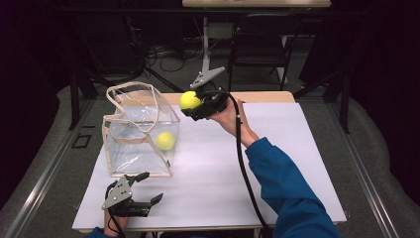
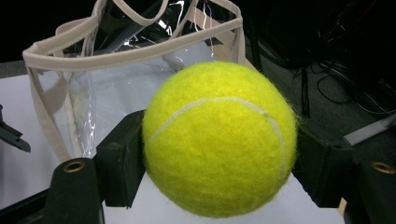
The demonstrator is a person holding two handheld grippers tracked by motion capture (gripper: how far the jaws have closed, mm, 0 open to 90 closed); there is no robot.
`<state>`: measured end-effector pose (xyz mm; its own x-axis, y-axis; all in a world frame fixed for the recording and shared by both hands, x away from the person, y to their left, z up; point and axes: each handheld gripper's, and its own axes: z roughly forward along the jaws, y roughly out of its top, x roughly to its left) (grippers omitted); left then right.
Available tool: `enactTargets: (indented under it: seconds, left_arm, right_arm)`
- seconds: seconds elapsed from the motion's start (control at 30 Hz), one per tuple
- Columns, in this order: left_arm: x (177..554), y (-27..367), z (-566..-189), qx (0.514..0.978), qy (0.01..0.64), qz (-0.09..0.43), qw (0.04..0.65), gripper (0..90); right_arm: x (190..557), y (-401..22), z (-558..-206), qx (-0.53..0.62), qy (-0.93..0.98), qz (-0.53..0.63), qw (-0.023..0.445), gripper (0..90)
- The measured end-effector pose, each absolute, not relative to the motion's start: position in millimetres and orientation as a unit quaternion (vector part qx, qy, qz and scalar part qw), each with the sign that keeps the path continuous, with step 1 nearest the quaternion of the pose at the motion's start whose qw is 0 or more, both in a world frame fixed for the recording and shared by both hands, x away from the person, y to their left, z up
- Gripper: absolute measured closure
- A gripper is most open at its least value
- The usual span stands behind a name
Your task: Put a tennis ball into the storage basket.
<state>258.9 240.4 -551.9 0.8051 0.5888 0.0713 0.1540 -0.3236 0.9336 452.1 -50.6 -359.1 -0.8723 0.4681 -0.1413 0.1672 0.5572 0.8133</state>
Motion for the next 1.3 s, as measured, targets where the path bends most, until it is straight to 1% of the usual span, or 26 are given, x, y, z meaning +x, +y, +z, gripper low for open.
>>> enactTargets:
  seconds: [0.67,1.3]
  left_arm:
    - [257.9,240.4,-550.9,0.785,0.234,0.208,0.534,16.1]
    - [259.0,241.6,-551.1,0.783,0.236,0.206,0.538,16.1]
  right_arm:
    - [450.0,-37.4,-350.4,0.173,0.859,0.446,0.180,26.7]
    - [455.3,-25.2,-344.8,0.168,0.858,0.454,0.174,26.7]
